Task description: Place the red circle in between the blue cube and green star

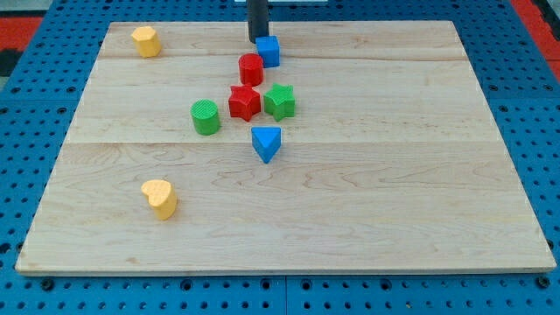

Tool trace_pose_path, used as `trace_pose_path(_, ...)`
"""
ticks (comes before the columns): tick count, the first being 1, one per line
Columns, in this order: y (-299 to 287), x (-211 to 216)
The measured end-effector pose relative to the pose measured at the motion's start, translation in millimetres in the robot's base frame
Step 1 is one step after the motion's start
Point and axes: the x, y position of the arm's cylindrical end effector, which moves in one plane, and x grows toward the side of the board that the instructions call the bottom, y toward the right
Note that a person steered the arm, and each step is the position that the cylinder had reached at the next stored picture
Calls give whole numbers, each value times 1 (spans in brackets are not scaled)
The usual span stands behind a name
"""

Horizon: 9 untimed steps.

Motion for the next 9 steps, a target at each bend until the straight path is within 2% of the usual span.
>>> trace_pose_path(2,-68,-12)
trace_pose_path(6,-78,-25)
trace_pose_path(8,-42,44)
trace_pose_path(9,11,62)
